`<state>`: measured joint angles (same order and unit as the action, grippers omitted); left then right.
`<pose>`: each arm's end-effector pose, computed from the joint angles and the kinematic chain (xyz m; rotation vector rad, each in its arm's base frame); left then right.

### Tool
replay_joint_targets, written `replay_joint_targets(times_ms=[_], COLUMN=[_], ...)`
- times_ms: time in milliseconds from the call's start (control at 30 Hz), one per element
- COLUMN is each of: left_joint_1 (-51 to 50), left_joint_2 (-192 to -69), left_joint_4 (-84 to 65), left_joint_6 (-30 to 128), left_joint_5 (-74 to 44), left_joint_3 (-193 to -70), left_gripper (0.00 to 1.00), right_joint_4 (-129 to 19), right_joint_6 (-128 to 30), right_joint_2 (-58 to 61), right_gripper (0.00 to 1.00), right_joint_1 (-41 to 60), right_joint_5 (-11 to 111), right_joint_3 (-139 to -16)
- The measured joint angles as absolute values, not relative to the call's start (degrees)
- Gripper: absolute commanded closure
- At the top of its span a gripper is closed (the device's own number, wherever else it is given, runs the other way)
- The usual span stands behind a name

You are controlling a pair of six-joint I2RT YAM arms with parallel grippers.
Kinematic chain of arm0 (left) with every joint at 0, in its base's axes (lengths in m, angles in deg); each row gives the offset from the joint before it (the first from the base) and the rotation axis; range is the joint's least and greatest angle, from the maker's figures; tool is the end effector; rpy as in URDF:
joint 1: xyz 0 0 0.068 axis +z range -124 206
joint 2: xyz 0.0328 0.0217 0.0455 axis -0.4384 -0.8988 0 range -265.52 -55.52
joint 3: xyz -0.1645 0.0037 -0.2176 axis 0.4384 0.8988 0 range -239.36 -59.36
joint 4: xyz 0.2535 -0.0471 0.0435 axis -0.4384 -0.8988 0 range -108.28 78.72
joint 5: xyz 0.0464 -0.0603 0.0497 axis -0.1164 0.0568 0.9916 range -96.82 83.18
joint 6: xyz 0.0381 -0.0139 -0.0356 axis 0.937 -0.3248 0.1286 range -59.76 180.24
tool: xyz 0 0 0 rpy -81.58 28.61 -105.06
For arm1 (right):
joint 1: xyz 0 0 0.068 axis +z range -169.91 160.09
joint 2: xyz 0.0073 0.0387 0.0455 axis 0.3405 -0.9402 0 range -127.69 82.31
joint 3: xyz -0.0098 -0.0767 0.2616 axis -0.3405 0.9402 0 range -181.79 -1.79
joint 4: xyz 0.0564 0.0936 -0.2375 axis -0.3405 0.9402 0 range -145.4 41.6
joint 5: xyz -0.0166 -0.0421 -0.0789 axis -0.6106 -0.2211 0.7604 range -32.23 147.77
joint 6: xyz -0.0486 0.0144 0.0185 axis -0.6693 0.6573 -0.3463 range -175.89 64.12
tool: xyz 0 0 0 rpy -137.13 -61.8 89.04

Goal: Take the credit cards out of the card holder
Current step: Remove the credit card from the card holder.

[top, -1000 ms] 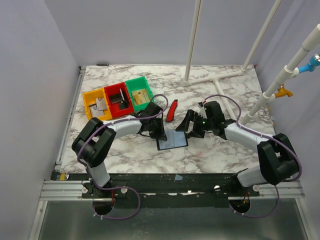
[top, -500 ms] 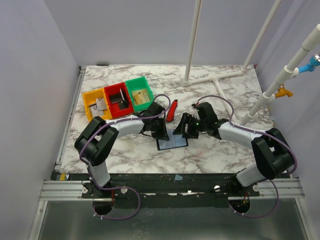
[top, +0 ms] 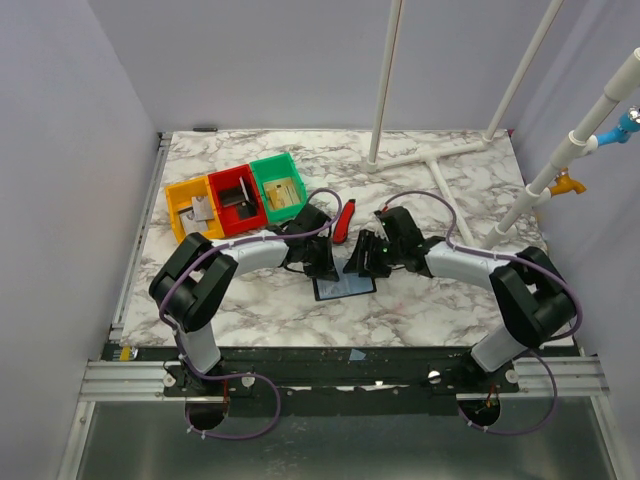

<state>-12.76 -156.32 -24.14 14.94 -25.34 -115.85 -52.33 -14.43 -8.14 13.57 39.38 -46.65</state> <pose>0.2620 -0.2249 0.1540 -0.0254 2.7954 -0.8887 0.2504 0.1790 0.1636 0.0225 2.6067 0.9313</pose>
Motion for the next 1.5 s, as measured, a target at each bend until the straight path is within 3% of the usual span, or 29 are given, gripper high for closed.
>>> replay_joint_targets(times_ms=[267, 767, 1067, 1500], left_joint_1=[-12.8, -13.0, -13.1, -12.2], left_joint_2=[-156.3, -156.3, -156.3, -151.9], left_joint_4=[-24.1, -24.2, -24.2, -28.6], left_joint_6=[14.9, 14.9, 14.9, 17.1], left_joint_5=[-25.3, -25.3, -25.3, -23.3], left_joint_3=[-115.8, -115.8, -115.8, -116.3], left_gripper=[1.0, 1.0, 1.0, 1.0], right_joint_4=[-52.3, -52.2, -52.0, -52.0], right_joint_6=[-15.2, -16.3, -17.1, -16.9], right_joint_2=[-10.5, -13.3, -14.0, -14.8], right_gripper=[0.55, 0.68, 0.97, 0.99], right_joint_1=[15.1, 16.9, 16.9, 16.9], right_joint_5=[41.0, 44.9, 46.0, 47.0], right_joint_3=[-48.0, -49.9, -50.3, -50.3])
